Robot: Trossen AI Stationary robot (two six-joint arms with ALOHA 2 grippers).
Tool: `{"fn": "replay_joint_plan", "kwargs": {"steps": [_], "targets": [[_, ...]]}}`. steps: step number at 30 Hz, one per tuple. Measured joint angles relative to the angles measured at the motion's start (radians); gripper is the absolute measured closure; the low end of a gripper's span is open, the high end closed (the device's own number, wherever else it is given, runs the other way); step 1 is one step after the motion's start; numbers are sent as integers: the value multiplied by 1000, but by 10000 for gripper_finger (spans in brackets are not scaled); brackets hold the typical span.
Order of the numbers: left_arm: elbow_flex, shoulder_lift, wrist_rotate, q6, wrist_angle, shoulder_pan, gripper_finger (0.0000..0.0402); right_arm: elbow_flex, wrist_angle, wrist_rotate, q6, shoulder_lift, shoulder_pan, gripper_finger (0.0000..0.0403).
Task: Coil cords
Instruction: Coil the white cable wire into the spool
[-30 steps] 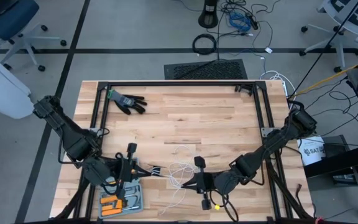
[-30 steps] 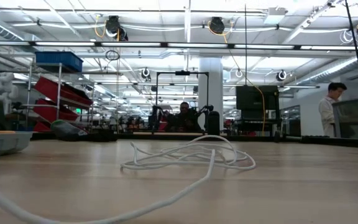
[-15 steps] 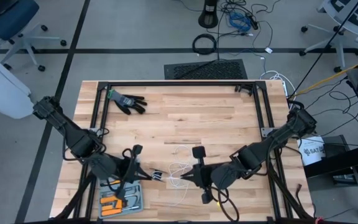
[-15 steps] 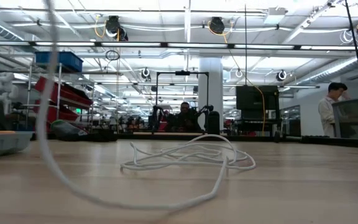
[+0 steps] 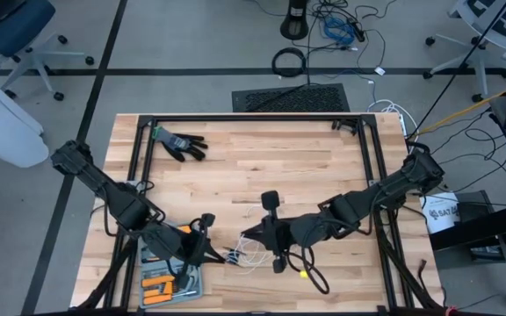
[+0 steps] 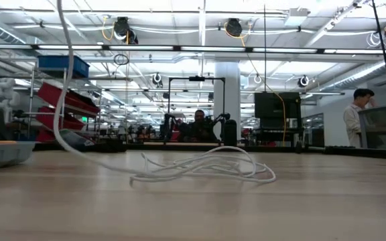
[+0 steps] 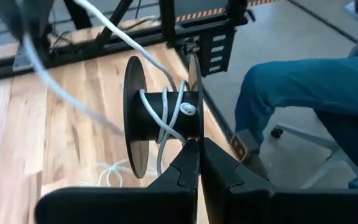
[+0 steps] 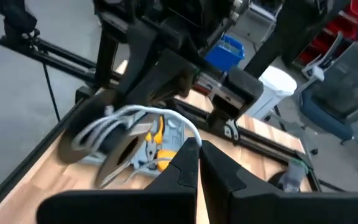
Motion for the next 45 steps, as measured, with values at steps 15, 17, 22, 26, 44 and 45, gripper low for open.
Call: {"fn": "replay_joint_plan", "kwargs": {"steps": [15, 17, 22, 26, 44, 45], "targets": [[0, 23, 47, 159, 146, 15, 395, 0, 148, -165, -39, 73, -32, 403], [0, 23, 66, 187, 163, 15, 395, 0, 158, -200, -27, 74, -37, 402], [0, 23, 109, 262, 216, 15, 395, 0, 181, -212, -24, 74, -49, 392], [0, 23, 114, 300, 243, 15, 395, 0, 180, -277, 3, 74, -64, 382], [0, 23, 66, 381, 340, -14, 395, -23, -318, -134, 349, -59, -21, 324], [0, 23, 50, 373, 338, -14, 395, -46, -330, -114, 387, -64, 2, 324]]}}
